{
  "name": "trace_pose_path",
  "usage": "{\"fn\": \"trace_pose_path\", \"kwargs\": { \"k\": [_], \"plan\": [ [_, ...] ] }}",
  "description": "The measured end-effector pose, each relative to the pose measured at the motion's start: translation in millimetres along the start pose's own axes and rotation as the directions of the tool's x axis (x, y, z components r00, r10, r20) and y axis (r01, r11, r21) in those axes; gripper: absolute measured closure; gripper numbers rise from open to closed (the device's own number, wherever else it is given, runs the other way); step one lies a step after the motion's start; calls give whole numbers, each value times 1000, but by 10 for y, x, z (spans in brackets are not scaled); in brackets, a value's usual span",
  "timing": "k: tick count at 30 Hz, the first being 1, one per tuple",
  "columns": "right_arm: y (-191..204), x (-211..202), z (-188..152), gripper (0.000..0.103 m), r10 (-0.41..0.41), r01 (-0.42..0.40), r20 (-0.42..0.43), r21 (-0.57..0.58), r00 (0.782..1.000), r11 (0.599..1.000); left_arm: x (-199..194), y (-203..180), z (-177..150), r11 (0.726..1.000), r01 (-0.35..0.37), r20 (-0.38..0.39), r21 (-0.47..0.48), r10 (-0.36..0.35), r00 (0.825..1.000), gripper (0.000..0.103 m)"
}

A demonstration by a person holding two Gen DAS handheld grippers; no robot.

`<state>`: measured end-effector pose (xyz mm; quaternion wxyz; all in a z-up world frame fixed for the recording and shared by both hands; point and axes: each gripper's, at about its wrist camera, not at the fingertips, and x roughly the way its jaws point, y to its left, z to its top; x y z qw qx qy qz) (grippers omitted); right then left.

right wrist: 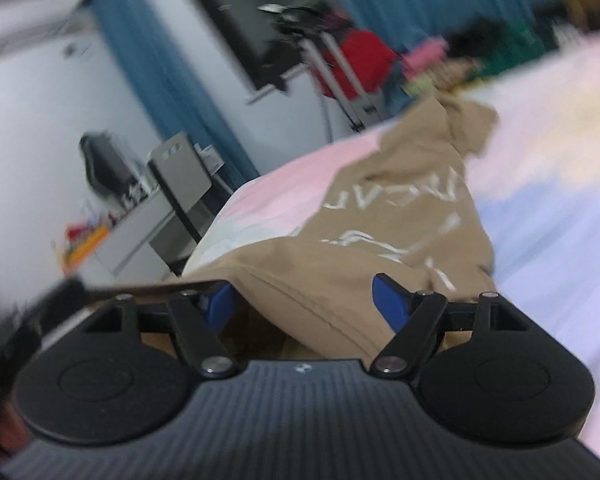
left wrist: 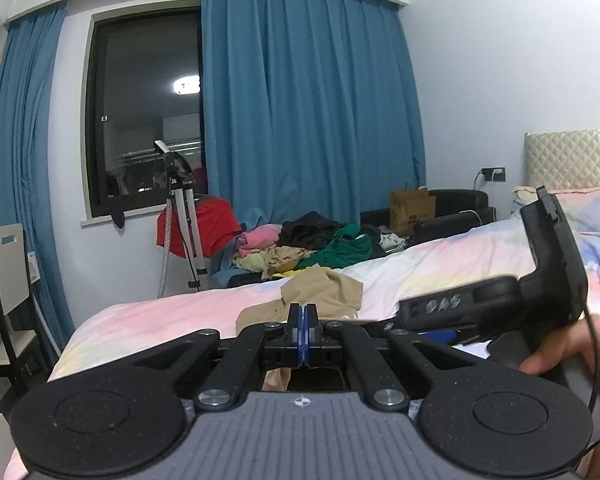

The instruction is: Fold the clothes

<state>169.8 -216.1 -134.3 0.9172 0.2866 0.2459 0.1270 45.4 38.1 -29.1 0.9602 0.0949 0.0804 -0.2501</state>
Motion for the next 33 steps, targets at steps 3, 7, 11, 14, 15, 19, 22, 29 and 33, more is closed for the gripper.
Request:
{"fn": "trace_pose_path", "kwargs": {
  "k": [3,7,11,14,15,19,22,29,33],
  "plan": [
    [-158,-10,29,27,-17,18,-12,90,1000,996,-10,15,0,1000,-8,5,2,8,1000,103],
    [-325,-23,30,27,-52,56,-26,165,998,985,-40,40,1,1000,-12,22,-1,12,1000,103],
    [-309,130,-64,27,-159,165,-102,60,982,984,-74,82,-17,1000,-20,29,-4,20,999,103],
    [-140,277,-173,29,-300,276,-133,-173,945,945,-95,61,-43,999,-40,34,-4,41,999,103],
    [-64,292,-210,29,-345,308,-116,-253,931,917,-102,55,-42,999,-53,41,-5,53,998,103],
    [156,224,-312,29,-436,389,-3,-449,900,805,-181,118,-16,996,-84,81,-42,87,993,103],
    [141,-44,-168,29,-413,422,108,-364,904,830,-246,133,3,994,-93,99,-54,98,990,103],
    [-248,-852,287,27,-282,298,339,5,897,954,-349,176,23,994,-74,116,-77,83,990,103],
    [-397,-877,340,27,-281,282,303,42,911,959,-369,157,28,995,-65,118,-71,73,990,103]
  ]
}}
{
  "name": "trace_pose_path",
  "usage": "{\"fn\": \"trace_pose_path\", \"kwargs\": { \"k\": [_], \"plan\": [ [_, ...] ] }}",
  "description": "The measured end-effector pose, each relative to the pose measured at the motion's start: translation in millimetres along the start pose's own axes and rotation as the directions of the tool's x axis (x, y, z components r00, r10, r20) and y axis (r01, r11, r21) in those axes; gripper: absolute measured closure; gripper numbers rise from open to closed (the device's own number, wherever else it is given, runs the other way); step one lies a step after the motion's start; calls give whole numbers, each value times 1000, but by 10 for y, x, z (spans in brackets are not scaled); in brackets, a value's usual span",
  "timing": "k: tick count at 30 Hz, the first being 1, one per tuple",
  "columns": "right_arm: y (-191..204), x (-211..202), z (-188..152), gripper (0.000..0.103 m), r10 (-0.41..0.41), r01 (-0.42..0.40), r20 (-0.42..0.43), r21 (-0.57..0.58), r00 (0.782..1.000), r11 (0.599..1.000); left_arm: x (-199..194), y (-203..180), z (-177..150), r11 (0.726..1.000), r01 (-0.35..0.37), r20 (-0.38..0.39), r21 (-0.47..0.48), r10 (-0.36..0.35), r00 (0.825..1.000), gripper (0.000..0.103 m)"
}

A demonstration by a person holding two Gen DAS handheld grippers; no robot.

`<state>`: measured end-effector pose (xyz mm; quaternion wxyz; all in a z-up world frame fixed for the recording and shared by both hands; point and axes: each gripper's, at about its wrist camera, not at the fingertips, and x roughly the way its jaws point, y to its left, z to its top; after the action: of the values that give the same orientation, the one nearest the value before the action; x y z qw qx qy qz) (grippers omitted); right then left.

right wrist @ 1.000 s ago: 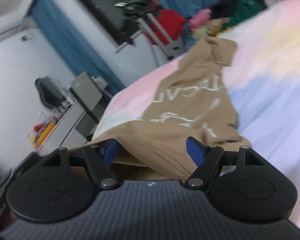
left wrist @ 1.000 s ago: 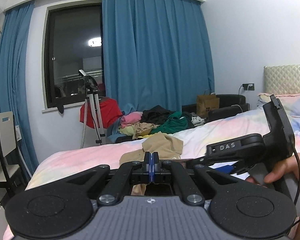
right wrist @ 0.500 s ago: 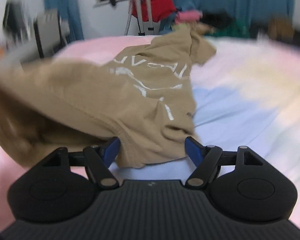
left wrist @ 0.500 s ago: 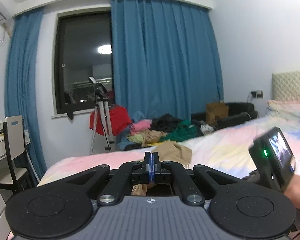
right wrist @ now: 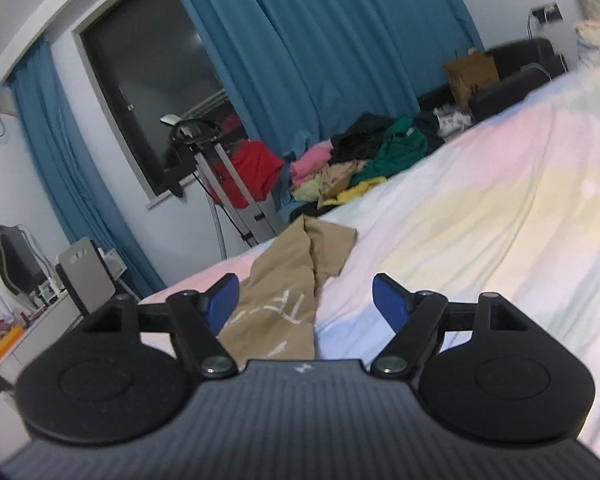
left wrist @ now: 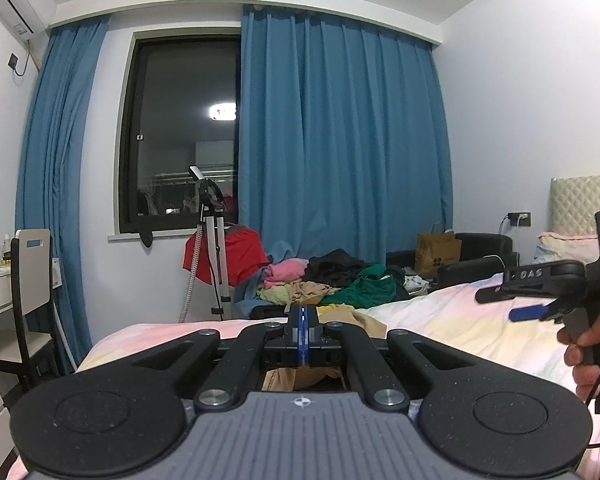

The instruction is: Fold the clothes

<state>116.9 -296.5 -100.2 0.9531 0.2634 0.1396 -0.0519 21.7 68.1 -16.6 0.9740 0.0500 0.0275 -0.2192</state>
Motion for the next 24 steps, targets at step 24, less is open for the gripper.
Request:
{"fn": "trace_pose_path", "kwargs": {
  "k": [24],
  "plan": [
    [336,341,-517,28,32,-39,-163,-41,986,998,167,-102,-42,999,-2,-62,35,4,998,103]
  ]
}}
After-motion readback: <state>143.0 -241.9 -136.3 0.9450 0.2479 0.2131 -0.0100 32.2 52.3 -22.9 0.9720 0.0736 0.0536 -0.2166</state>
